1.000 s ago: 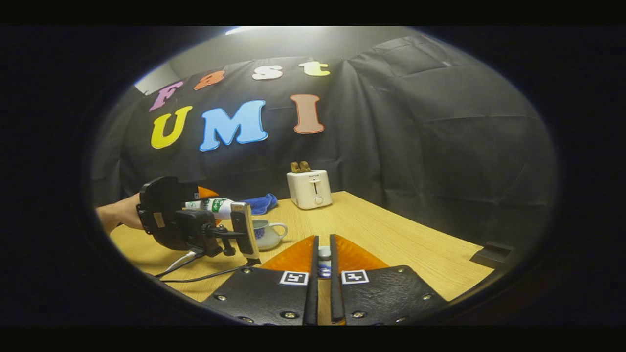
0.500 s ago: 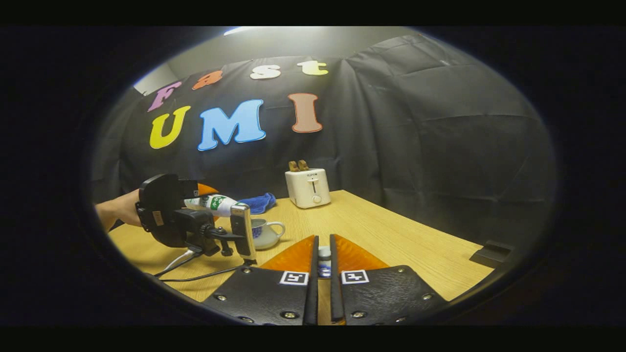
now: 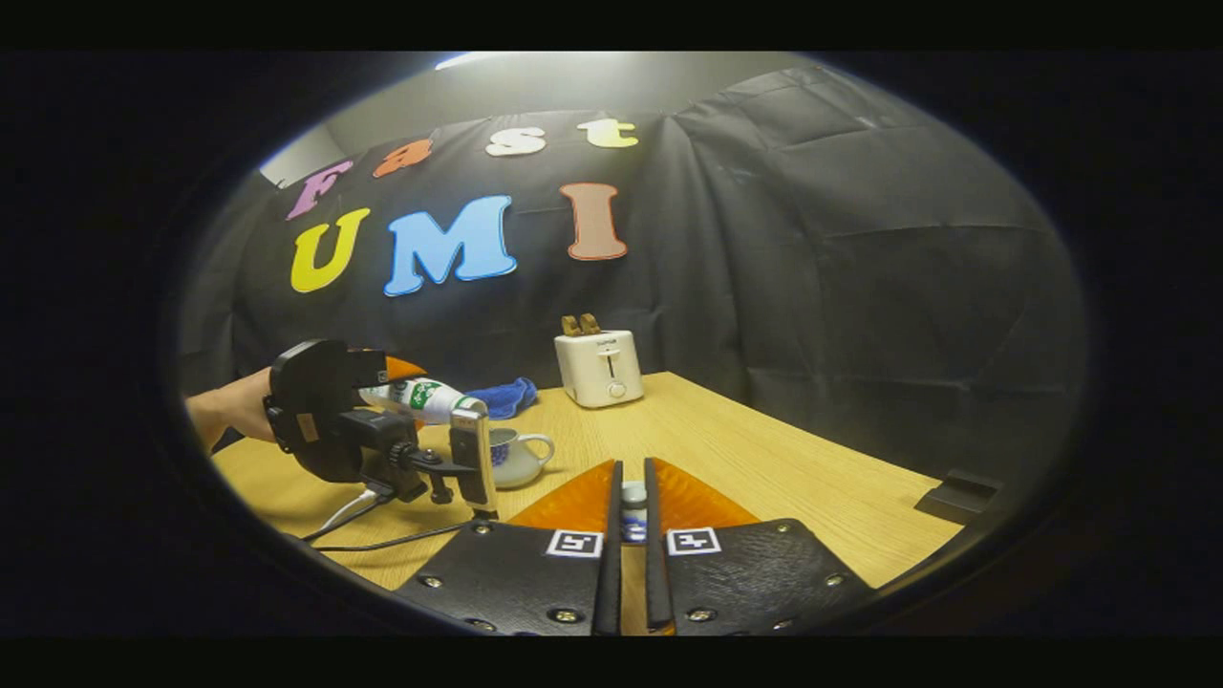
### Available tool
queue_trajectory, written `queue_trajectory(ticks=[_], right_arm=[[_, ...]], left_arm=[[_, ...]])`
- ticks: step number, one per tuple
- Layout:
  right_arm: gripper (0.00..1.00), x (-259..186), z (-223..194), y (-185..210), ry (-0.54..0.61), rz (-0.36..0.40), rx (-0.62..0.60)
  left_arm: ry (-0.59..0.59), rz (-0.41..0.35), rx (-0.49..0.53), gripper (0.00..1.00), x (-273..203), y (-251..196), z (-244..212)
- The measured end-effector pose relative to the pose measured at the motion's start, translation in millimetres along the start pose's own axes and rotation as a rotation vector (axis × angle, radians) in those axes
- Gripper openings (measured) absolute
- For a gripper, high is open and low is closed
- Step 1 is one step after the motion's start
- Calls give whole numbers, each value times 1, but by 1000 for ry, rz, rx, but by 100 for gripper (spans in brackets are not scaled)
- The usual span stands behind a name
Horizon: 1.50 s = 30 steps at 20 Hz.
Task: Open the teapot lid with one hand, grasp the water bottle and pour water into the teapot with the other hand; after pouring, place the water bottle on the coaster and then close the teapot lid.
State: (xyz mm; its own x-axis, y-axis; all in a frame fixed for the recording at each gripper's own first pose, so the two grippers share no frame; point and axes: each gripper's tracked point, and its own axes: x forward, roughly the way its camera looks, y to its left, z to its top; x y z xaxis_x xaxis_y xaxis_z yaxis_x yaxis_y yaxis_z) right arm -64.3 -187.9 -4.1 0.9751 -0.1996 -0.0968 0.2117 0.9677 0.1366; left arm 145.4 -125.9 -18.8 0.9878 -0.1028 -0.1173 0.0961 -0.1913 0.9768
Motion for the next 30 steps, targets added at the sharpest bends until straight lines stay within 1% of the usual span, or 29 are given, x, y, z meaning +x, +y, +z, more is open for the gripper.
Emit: queue_trajectory(ticks=[12,19,20,23,24,25,28,29,30], right_arm=[[10,0,3,2,-7,7,-2],[10,-1,3,-2,-12,-1,3],[10,-1,3,-2,-12,-2,3],[10,-2,3,-4,-14,-4,4],[10,-2,4,-4,-14,-4,5],[10,-2,3,-4,-13,-5,5],[11,-3,0,-4,-3,4,8],[11,-3,0,-3,-4,5,5],[10,-4,0,-3,-5,5,2]], left_arm=[[7,18,66,75,2,4,-2],[8,30,105,75,0,5,0],[6,32,106,82,-1,6,0],[3,39,120,82,-2,7,3],[1,41,123,75,-1,6,2],[-1,40,126,82,-2,6,3],[-5,56,153,82,-4,7,8],[-9,59,152,75,-4,8,7],[-11,60,154,75,-5,8,8]])
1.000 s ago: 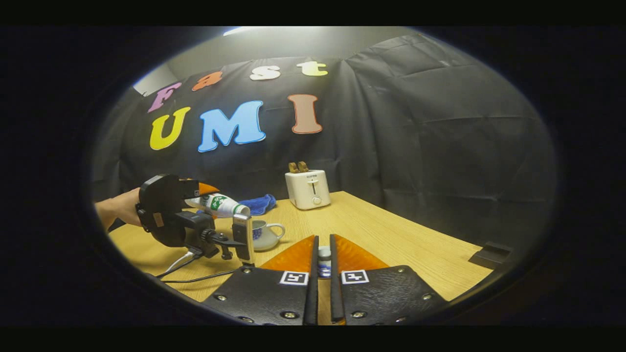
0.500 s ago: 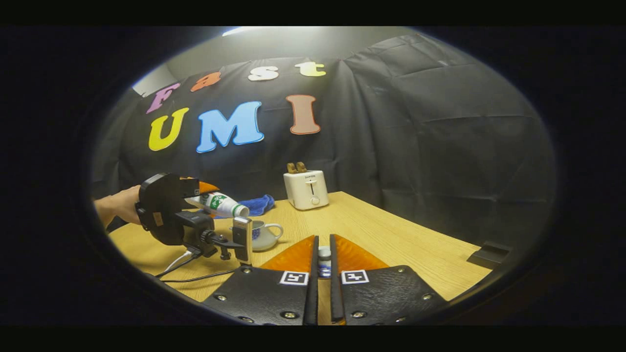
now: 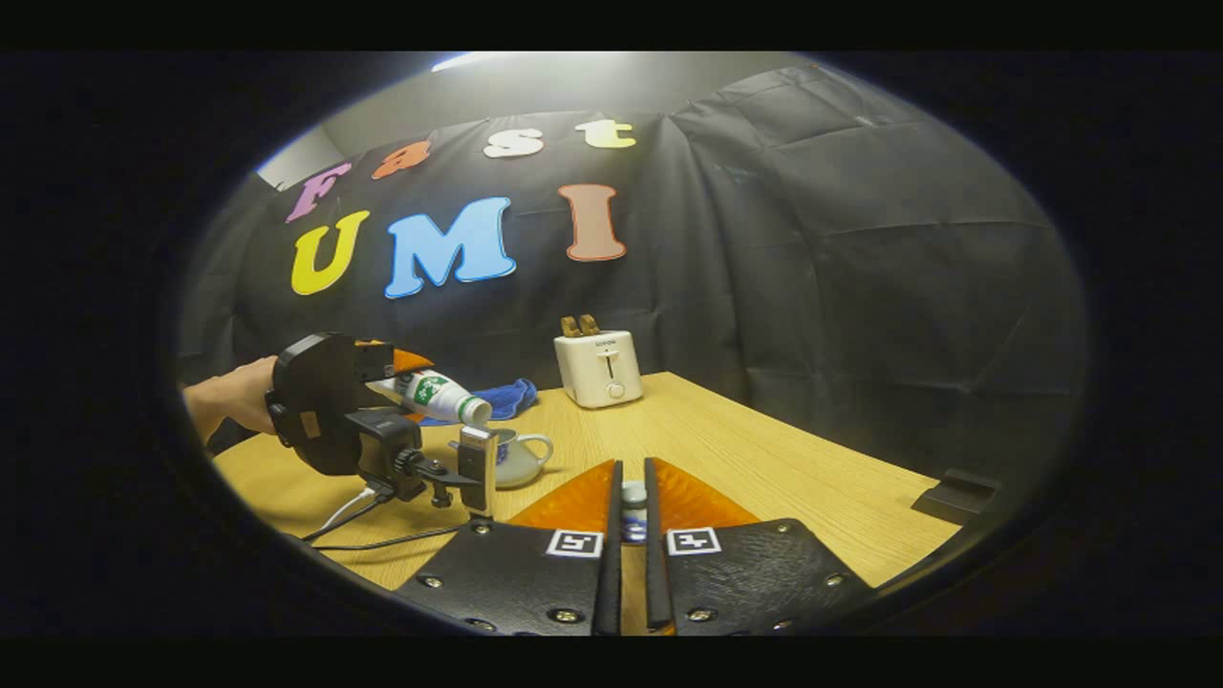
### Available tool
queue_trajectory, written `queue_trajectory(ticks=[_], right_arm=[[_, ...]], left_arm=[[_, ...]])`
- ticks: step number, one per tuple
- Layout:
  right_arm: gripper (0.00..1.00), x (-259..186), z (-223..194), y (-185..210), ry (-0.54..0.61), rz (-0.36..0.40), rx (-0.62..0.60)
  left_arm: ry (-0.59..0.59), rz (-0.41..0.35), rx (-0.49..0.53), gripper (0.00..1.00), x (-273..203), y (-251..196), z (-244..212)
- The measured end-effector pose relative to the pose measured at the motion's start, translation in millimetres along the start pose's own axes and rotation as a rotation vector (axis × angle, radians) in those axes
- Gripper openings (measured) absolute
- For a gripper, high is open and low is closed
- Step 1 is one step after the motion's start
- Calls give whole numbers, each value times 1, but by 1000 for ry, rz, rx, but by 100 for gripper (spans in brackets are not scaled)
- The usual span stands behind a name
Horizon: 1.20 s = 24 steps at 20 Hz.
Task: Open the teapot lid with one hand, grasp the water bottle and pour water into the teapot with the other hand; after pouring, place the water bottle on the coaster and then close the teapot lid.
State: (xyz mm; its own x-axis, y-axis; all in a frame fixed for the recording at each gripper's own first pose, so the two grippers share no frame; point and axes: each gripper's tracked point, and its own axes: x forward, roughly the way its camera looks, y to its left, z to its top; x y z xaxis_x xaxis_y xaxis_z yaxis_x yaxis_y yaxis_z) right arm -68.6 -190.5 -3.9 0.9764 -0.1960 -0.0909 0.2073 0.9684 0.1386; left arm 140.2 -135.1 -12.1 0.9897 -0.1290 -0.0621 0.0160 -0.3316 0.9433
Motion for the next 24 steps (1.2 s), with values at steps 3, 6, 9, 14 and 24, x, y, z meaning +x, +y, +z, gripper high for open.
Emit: queue_trajectory(ticks=[3,6,9,14,24], right_arm=[[10,0,1,1,0,3,-5],[10,-1,2,1,-4,8,1],[10,-1,3,1,-11,2,-6],[10,-3,4,1,-14,2,-9],[10,-1,3,3,-5,2,-16]], left_arm=[[-5,12,23,75,0,2,2],[-11,18,42,75,-1,1,3],[-18,30,56,75,1,2,1],[-24,45,78,82,0,3,3],[-69,38,-10,82,6,-4,3]])
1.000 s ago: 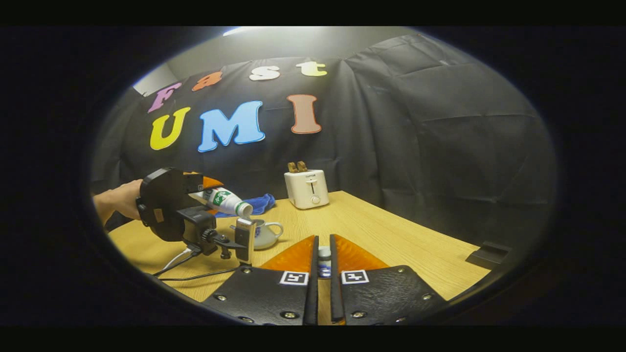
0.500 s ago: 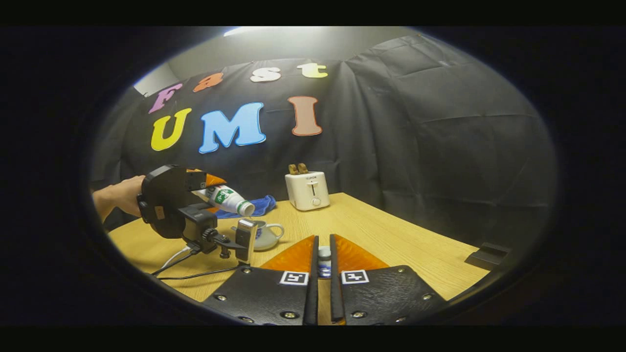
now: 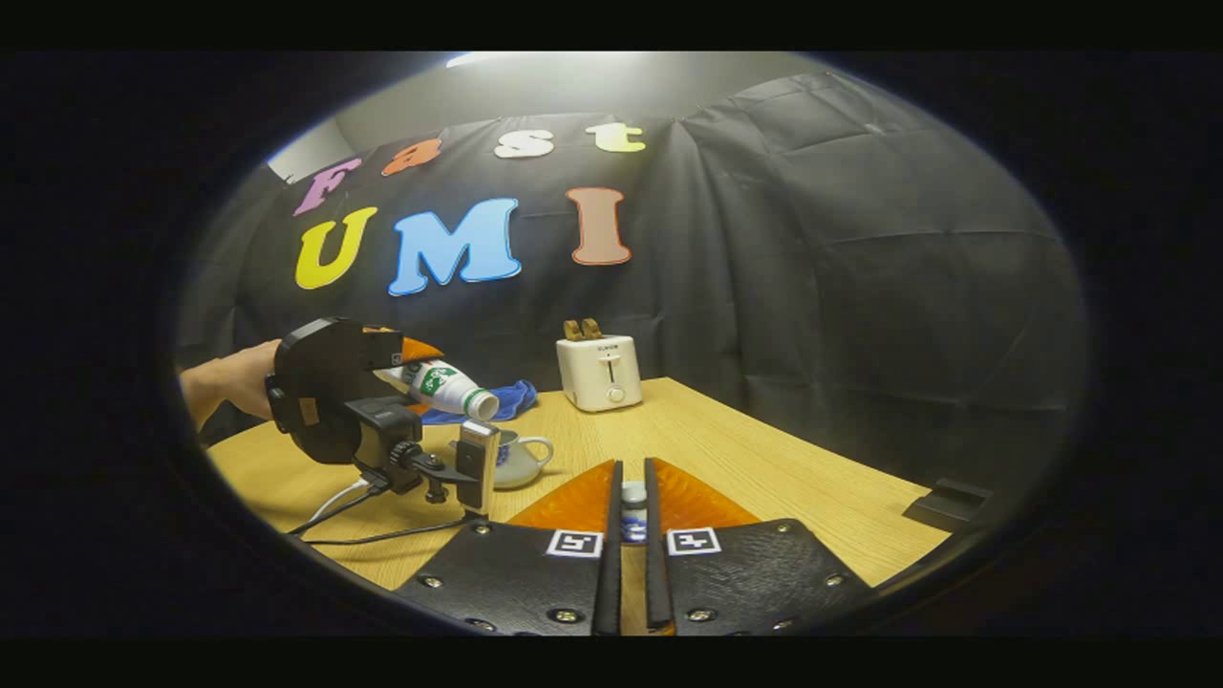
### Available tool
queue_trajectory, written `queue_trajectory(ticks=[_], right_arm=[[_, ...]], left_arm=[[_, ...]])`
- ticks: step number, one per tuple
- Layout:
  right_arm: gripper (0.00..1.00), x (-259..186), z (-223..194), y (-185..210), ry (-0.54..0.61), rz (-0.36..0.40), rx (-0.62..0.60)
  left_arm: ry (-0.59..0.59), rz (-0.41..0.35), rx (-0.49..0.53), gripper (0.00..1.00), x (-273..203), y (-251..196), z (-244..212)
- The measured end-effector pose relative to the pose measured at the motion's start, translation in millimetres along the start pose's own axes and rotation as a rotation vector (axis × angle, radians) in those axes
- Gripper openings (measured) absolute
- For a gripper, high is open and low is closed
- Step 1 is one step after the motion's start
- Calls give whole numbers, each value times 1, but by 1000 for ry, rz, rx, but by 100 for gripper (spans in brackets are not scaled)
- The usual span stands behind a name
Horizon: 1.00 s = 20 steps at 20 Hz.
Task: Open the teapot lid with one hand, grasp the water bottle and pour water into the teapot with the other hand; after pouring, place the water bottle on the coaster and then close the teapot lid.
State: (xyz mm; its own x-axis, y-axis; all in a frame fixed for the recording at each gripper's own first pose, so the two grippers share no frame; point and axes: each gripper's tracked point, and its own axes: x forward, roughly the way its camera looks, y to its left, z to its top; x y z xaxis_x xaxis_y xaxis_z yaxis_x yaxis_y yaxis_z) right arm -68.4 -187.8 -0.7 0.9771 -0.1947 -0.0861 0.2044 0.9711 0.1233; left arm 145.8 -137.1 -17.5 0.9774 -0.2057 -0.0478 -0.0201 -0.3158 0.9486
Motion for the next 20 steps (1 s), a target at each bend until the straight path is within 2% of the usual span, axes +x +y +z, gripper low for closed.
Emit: queue_trajectory(ticks=[3,9,10,11,13,16,17,18,20], right_arm=[[10,2,-2,1,13,1,8],[10,4,11,8,-11,15,-17],[14,5,13,10,-15,20,-22],[10,6,17,12,-19,24,-26],[10,10,20,19,-23,40,-31],[10,20,24,36,-20,78,-30],[10,24,27,42,-22,89,-43],[10,28,28,48,-22,105,-52],[10,38,32,64,-19,143,-64]], left_arm=[[0,-35,-52,82,4,-9,-4],[-55,-127,-375,83,13,-46,5],[-74,-124,-429,83,14,-49,8],[-87,-107,-490,83,12,-46,8],[-120,-130,-634,83,0,-48,9],[-139,-107,-801,82,-3,-44,1],[-138,-89,-843,75,-1,-41,-3],[-135,-77,-882,82,-1,-42,-8],[-132,-66,-975,82,-1,-41,-16]])
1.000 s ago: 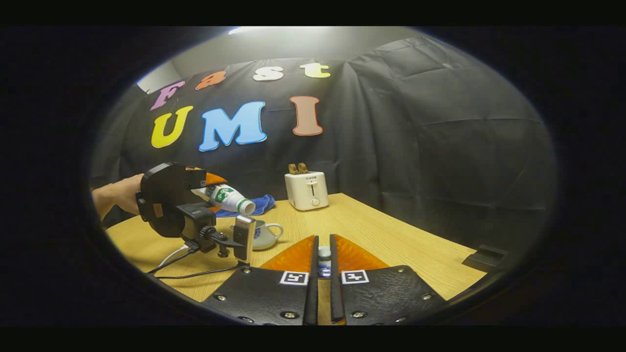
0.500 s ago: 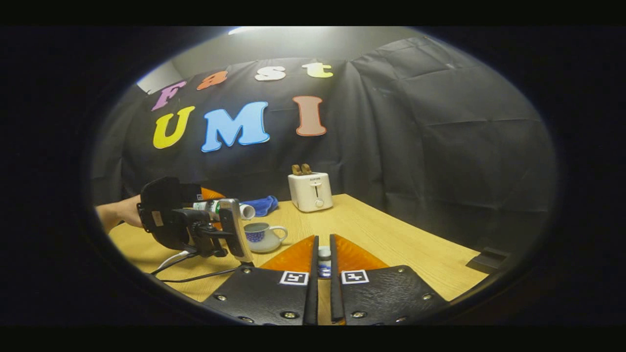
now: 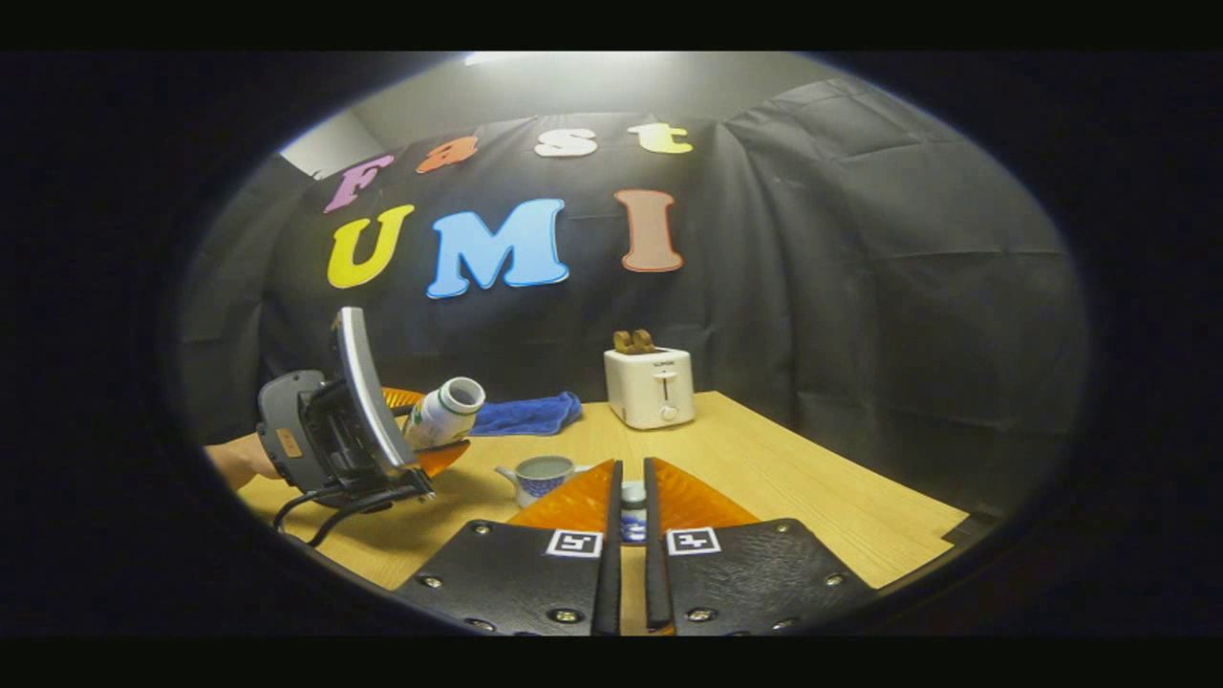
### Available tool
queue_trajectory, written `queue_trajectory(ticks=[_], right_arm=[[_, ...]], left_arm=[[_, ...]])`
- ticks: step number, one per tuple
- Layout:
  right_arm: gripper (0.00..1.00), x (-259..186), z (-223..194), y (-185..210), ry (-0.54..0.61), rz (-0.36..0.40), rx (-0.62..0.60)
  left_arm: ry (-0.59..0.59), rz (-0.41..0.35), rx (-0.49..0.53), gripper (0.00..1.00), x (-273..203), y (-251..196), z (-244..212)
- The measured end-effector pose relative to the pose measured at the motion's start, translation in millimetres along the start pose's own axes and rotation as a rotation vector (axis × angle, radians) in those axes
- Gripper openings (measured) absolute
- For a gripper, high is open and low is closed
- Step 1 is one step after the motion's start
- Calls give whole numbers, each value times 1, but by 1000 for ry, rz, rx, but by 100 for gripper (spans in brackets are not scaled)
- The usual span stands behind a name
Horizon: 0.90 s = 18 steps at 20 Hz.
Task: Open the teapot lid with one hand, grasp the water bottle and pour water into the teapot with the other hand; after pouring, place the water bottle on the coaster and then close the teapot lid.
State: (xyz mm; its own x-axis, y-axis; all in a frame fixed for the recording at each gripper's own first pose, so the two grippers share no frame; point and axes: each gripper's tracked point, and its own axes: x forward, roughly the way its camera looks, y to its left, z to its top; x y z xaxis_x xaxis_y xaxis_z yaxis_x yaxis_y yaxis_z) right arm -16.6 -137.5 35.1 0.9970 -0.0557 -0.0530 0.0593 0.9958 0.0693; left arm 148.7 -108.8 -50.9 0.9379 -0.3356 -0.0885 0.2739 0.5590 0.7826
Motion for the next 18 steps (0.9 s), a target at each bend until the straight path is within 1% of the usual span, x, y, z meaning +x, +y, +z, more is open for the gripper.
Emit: queue_trajectory(ticks=[3,5,7,8,9,10,11,12,13,14,16,17,18], right_arm=[[10,20,3,20,10,49,-27],[10,34,6,32,8,73,-39],[11,50,8,40,9,85,-52],[10,57,8,46,10,94,-49],[10,65,8,50,12,99,-48],[11,73,8,55,12,103,-52],[11,81,10,60,9,105,-62],[10,89,9,64,10,109,-76],[10,97,7,70,18,114,-90],[10,106,3,72,28,108,-109],[10,118,-7,74,58,98,-132],[11,122,-12,75,70,100,-131],[11,126,-15,77,78,99,-128]], left_arm=[[-10,29,-172,82,1,18,-9],[-62,107,-273,82,-4,36,-5],[-103,147,-374,77,-13,46,-5],[-118,152,-432,75,-17,53,-6],[-128,151,-496,82,-23,57,-8],[-143,137,-560,82,-28,62,-8],[-147,143,-612,82,-35,66,-11],[-141,145,-649,82,-37,72,-17],[-138,154,-682,75,-38,76,-22],[-133,163,-713,82,-41,79,-26],[-123,179,-773,82,-43,87,-36],[-114,189,-793,67,-45,92,-43],[-106,204,-811,75,-51,100,-51]])
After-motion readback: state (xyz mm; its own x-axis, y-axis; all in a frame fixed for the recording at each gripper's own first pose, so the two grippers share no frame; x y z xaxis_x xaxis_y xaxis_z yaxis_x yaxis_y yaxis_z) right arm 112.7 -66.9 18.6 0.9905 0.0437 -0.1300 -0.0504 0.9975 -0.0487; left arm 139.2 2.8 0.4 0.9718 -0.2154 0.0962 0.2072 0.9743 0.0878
